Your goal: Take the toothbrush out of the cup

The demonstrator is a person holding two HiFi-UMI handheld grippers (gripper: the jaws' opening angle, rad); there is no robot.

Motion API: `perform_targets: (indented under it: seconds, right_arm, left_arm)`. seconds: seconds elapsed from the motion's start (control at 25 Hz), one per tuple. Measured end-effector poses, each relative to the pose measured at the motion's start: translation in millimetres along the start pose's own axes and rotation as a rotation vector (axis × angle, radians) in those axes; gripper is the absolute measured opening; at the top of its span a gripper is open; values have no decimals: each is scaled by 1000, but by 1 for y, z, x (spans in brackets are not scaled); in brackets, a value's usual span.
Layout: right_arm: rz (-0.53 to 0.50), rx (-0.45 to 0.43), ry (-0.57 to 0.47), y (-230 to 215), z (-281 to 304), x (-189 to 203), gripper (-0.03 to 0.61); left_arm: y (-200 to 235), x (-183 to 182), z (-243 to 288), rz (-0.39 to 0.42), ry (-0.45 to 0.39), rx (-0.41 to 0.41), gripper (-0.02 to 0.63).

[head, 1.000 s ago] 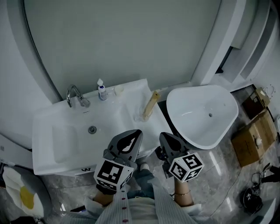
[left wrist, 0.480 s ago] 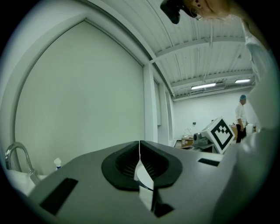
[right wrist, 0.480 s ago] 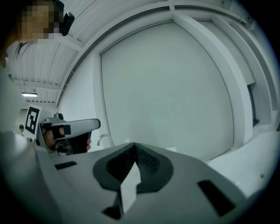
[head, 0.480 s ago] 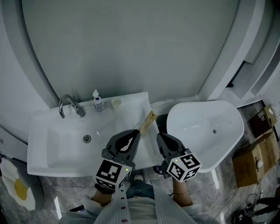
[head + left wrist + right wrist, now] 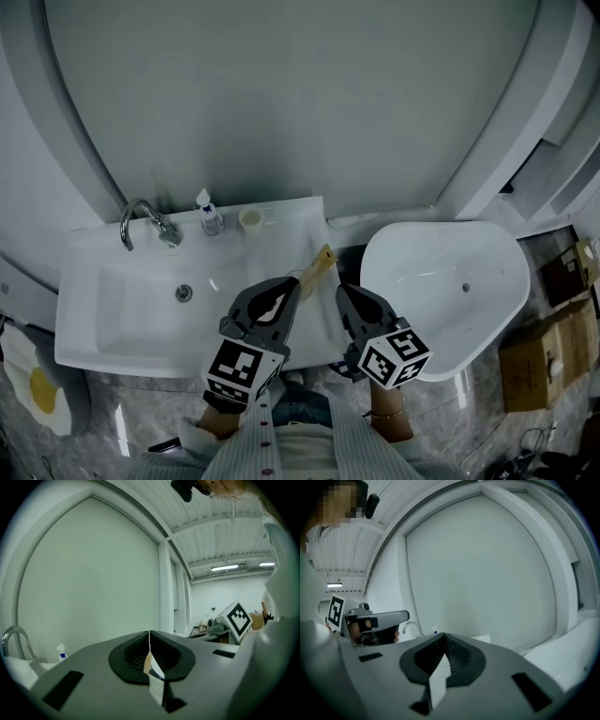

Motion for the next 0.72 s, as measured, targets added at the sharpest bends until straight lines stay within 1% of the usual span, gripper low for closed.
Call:
perform_targets:
  seconds: [0.4,0.72]
  right_arm:
    - [21,26,37,-2,11,-1,12]
    - [56,35,59,-3,19,9,12]
  left_arm:
    - [14,4,20,-19,35,47,21]
    - [19,12,31,-9,71,73,21]
Point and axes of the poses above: the fingertips, and each gripper's own axes: z forward along the fingers, y to its left, x out of its underside, the point moved 10 cm from there along -z, backward along the fingers, and after that the axes turned 5 degrees about y, right-handed, at the moved point
